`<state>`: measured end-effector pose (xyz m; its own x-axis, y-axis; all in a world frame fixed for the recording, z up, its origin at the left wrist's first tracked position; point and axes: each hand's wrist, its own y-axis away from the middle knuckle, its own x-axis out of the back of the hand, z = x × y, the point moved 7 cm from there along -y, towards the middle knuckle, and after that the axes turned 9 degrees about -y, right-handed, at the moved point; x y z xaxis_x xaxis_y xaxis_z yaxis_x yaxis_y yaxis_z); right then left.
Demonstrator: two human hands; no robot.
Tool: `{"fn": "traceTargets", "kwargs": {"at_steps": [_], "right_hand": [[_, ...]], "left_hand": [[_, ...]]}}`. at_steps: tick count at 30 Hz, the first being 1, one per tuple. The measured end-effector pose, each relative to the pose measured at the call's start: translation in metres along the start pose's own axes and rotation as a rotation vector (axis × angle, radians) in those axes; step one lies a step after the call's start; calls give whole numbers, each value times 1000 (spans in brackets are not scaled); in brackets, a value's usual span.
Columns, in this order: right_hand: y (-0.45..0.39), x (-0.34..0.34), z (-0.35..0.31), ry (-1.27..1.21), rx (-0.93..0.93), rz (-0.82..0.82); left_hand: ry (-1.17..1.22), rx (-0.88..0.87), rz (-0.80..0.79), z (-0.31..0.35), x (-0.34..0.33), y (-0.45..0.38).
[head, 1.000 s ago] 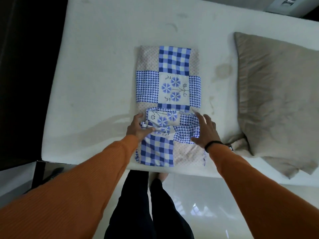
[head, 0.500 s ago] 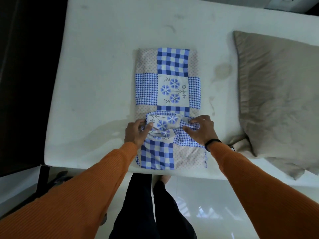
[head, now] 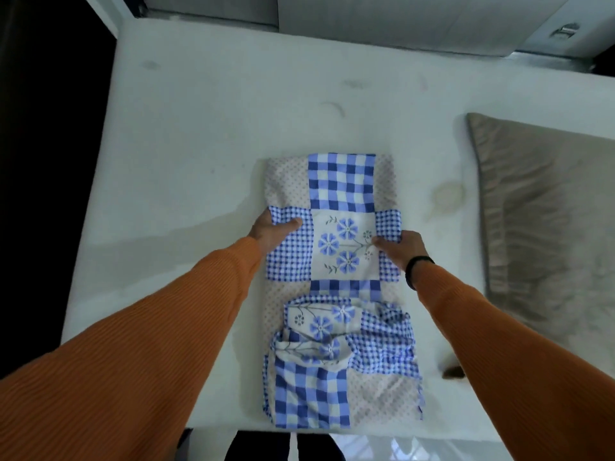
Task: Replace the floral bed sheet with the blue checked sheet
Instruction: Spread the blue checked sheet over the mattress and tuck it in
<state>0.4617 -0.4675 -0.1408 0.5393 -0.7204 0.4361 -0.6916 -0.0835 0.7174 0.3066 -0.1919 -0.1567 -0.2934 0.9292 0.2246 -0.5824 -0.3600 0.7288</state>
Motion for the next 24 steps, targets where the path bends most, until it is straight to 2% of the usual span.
{"fn": "traceTargets", "kwargs": {"at_steps": [5,11,15,17,19,20,21,23,24], "right_hand": [[-3,21,-58,99,255,7],[-66,102,-210,146,535,200],[-120,137,-296,4,546,304],[-136,139,-300,-21,471,331],[-144,127,-287,89,454,283],[-144,113,-276,186,477,194],[-143,98,-262,310,494,74],[-140,69,-232,599,501,-154],[-139,60,-220,744,508,-214]], "left_hand": [[-198,-203,39,79,9,-34],[-198,-493,150,251,41,-103],[-179,-466,236,339,63,-140],[-365,-341,326,340,66,-152],[-613,-341,412,324,59,-157],[-688,-401,365,312,46,-158],[-759,-445,254,298,28,-155],[-924,-459,-8,263,-8,-151],[-1008,-453,-78,250,-20,-148]]}}
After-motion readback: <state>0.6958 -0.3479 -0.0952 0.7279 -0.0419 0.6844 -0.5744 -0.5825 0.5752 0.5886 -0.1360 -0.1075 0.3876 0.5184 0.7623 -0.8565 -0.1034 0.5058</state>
